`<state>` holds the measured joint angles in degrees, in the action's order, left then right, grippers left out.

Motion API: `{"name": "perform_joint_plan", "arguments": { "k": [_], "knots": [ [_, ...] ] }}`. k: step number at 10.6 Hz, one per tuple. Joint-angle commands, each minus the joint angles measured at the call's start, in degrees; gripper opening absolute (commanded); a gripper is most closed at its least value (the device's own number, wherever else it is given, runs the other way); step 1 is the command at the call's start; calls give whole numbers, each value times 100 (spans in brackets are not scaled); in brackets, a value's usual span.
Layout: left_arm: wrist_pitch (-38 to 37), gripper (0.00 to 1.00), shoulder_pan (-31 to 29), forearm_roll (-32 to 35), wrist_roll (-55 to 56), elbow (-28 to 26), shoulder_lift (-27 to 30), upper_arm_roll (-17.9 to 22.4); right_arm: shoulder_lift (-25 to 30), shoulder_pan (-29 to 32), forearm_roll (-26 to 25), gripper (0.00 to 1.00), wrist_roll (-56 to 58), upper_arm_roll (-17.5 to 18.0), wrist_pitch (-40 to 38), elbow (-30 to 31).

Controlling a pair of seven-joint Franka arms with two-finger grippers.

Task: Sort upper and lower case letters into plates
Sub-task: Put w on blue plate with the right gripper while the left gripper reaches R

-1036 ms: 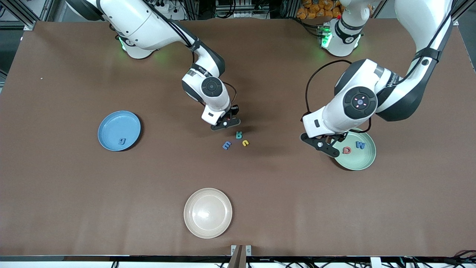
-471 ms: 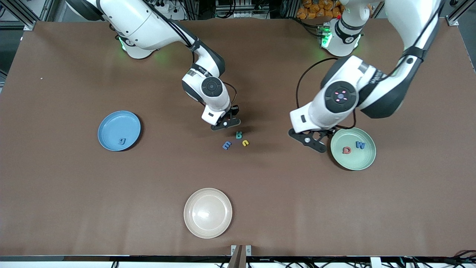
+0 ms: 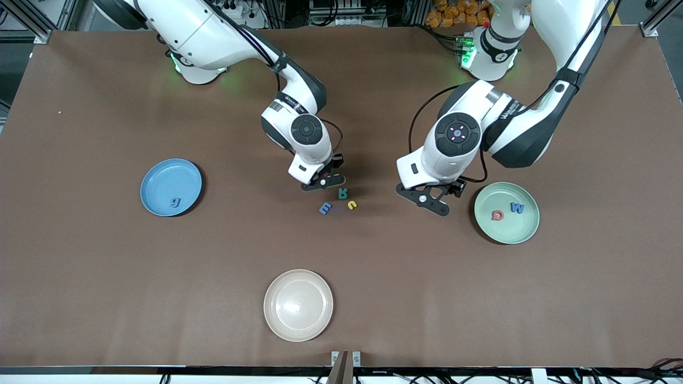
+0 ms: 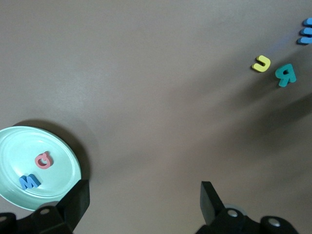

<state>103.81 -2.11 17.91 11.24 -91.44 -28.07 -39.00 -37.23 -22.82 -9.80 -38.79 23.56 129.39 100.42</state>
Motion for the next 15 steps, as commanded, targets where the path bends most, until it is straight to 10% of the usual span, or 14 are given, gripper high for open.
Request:
{"name": "perform_joint_plan", "arguments": {
  "k": [1, 9, 15],
  "knots": [
    [200, 100, 70, -356, 71, 39, 56, 225, 295, 382, 128, 0, 11, 149, -334, -5],
    [1553, 100, 1816, -990, 1634, -32, -356, 1182, 1016, 3254, 734, 0, 3689, -9, -2082, -14],
    [2546, 100, 3784, -1324, 3110, 21, -1041, 2614, 946, 3504, 506, 0, 4653, -1037, -2093, 30]
  ]
}}
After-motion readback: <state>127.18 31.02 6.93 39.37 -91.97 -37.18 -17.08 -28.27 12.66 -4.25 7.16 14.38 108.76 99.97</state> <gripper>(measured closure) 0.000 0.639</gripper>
